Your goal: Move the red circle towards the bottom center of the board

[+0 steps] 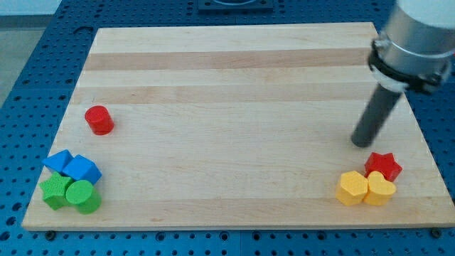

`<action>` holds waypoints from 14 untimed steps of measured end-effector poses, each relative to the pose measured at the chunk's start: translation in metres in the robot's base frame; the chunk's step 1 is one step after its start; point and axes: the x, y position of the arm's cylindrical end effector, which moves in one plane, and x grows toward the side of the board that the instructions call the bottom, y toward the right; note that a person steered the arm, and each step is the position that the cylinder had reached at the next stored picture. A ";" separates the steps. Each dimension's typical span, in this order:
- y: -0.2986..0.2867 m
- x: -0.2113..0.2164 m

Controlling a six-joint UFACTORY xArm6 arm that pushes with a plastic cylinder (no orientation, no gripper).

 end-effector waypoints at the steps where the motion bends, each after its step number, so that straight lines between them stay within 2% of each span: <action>1: -0.066 -0.038; 2: -0.164 -0.063; 5: -0.479 -0.079; 6: -0.489 -0.077; 8: -0.482 -0.023; 11: -0.334 -0.021; 13: -0.407 -0.036; 14: -0.384 -0.066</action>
